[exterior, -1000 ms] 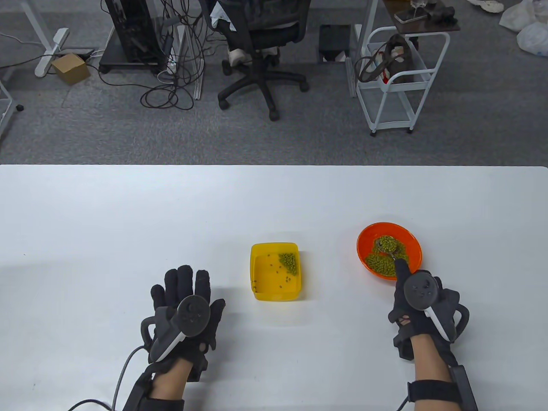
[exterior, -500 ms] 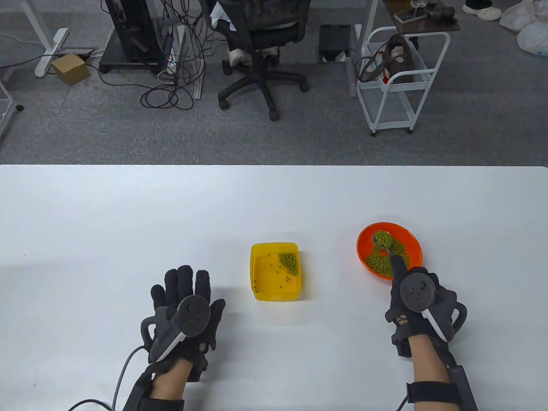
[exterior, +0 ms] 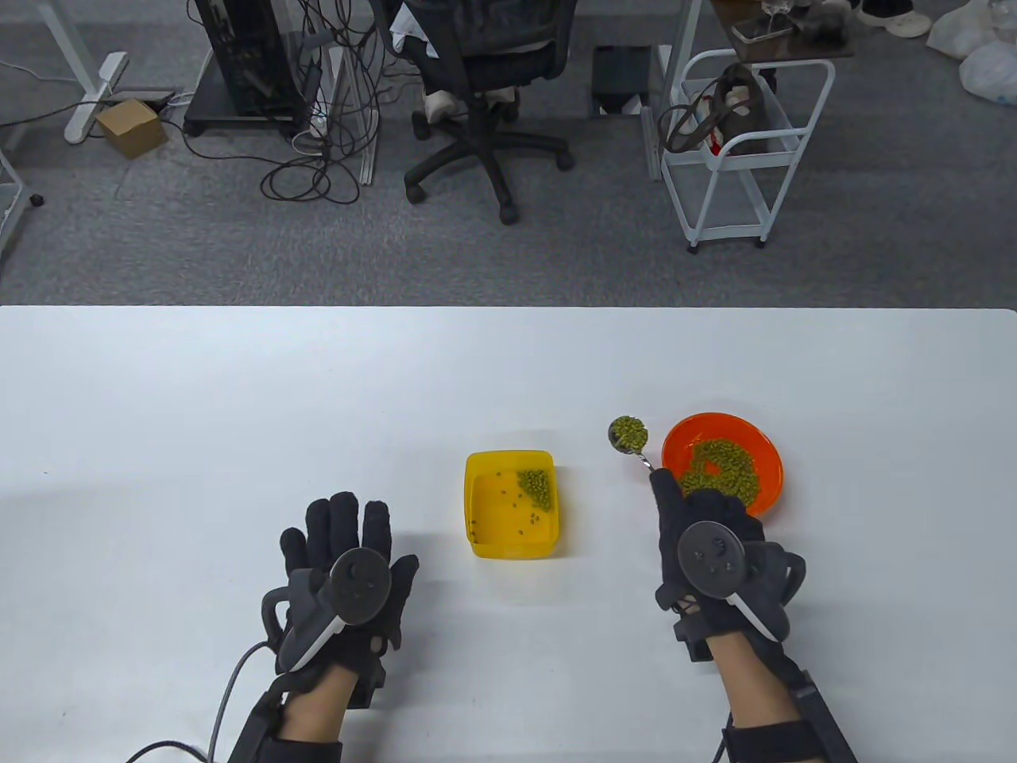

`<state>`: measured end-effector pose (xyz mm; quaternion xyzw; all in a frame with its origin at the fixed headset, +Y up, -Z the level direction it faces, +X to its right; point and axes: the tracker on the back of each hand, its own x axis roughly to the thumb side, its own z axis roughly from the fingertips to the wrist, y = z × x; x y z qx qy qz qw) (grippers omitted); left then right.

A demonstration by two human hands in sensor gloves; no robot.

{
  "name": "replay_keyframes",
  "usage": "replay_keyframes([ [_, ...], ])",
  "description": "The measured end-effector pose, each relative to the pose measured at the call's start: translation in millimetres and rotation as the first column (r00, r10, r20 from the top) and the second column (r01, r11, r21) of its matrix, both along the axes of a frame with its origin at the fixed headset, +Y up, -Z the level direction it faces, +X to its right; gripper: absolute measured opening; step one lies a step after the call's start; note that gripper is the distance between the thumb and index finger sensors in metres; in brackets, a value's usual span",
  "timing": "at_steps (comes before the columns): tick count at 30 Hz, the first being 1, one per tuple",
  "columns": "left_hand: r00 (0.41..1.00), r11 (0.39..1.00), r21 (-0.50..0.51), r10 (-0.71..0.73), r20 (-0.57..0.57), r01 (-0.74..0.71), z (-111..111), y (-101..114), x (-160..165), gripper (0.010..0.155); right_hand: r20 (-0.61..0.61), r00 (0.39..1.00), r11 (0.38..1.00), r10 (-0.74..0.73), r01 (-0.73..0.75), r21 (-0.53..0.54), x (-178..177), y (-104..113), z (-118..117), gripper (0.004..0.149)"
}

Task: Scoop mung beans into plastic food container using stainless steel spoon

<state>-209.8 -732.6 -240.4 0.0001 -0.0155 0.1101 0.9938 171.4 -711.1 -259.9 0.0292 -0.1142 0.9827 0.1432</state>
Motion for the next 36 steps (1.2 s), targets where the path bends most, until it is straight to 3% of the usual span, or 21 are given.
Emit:
replay_keyframes([
  [8, 1.000, 1.000, -0.001, 0.003, 0.001, -0.003, 0, 0, 0, 0.077, -0.185, 0.982, 0.998, 0.027, -0.037, -0.047, -65, -13, 11, 0.046],
  [17, 1.000, 1.000, -0.007, 0.002, 0.003, -0.002, 0, 0, 0, 0.077, -0.353, 0.922, 0.973, 0.158, -0.206, -0.102, -90, -24, 17, 0.044],
  [30, 1.000, 1.000, -0.010, -0.002, 0.004, 0.002, 0, 0, 1, 0.077, -0.376, 0.779, 0.865, 0.501, -0.454, 0.212, -95, -10, 27, 0.045],
  [36, 1.000, 1.000, -0.011, 0.000, 0.005, 0.000, 0, 0, 1, 0.077, -0.363, 0.792, 0.871, 0.491, -0.440, 0.220, -92, -7, 27, 0.045],
])
